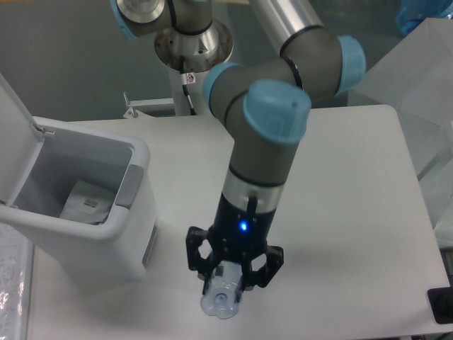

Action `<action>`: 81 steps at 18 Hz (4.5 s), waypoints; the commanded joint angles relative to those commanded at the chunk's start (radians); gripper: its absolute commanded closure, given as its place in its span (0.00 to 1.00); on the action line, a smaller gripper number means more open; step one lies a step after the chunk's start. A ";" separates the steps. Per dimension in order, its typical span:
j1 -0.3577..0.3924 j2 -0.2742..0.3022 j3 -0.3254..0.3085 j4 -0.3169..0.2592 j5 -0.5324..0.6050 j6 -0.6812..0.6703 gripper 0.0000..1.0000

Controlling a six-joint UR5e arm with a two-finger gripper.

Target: Place the trash in the trash can

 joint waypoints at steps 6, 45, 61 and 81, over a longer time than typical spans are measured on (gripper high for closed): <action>0.014 0.061 0.020 0.002 -0.207 -0.006 0.70; -0.042 0.335 -0.457 0.080 -0.341 0.287 0.00; 0.331 0.128 -0.449 0.078 -0.248 0.431 0.00; 0.241 0.002 -0.273 -0.110 0.432 0.859 0.00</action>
